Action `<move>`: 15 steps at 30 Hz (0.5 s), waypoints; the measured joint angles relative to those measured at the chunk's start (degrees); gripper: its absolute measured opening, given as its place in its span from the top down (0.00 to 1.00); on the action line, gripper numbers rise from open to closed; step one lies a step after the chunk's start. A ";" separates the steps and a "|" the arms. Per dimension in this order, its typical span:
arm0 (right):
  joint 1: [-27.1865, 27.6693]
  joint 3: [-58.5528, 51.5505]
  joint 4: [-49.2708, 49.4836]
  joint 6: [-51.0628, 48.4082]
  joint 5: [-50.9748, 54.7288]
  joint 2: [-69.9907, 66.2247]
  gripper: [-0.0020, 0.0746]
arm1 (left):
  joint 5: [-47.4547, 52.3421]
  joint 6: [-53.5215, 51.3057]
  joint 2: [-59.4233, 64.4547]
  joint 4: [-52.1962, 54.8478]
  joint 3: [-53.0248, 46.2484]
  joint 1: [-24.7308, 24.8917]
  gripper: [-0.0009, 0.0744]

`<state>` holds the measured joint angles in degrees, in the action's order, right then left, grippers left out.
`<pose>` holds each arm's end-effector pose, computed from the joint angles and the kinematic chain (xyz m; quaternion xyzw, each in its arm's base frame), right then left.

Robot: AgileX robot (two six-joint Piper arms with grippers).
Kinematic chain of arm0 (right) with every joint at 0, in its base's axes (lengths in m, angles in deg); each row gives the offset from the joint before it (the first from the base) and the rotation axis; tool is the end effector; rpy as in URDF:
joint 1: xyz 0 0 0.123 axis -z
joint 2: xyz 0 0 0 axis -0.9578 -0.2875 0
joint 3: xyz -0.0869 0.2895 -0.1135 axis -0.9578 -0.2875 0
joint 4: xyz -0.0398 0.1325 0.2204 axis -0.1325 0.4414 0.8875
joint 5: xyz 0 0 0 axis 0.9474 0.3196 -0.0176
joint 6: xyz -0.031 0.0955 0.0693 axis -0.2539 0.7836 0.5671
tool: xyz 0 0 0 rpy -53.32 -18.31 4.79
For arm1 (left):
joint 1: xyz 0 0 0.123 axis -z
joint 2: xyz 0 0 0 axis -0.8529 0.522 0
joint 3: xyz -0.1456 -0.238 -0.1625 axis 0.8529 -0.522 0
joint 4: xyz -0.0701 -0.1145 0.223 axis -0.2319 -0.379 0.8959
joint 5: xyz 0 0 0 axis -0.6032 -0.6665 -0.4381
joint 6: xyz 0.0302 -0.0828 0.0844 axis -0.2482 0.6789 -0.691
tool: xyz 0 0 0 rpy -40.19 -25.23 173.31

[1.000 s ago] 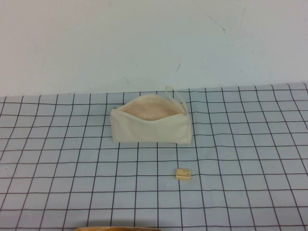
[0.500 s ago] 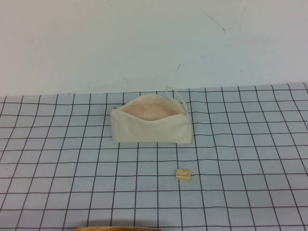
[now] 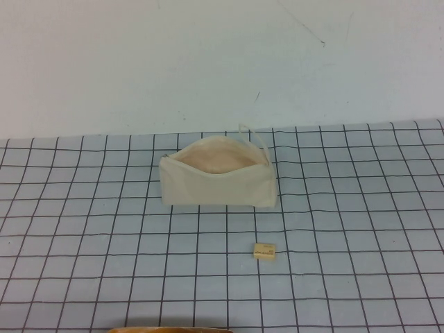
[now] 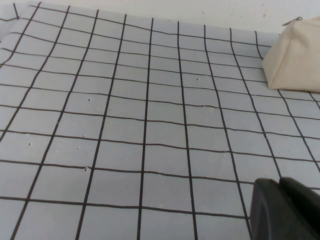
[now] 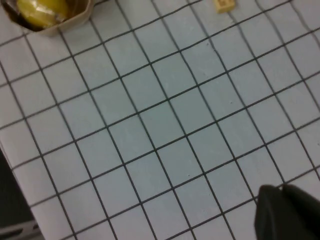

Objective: Put eraser into pencil case
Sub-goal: Pick up the eraser from the table

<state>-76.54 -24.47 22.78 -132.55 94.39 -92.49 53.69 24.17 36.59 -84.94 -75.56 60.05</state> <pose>0.2055 0.0588 0.3523 -0.5082 0.8095 0.0741 0.2845 0.0543 -0.0046 0.1687 -0.0638 0.7874 -0.0816 0.6077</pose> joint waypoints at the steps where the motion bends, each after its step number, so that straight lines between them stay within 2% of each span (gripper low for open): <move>1: -1.70 2.45 -1.10 -0.30 1.11 -3.18 0.98 | 0.00 0.00 0.00 0.00 0.00 0.00 0.99; 8: -16.89 18.51 -11.63 1.57 2.85 -23.60 0.98 | 0.00 0.00 0.00 0.00 0.00 0.00 0.99; 15: -25.29 34.69 -15.65 4.95 3.13 -41.87 0.98 | 0.00 0.00 0.00 0.00 0.00 0.00 0.99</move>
<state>-101.83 10.22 7.13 -127.60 97.52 -134.36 53.69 24.17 36.59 -84.94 -75.56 60.05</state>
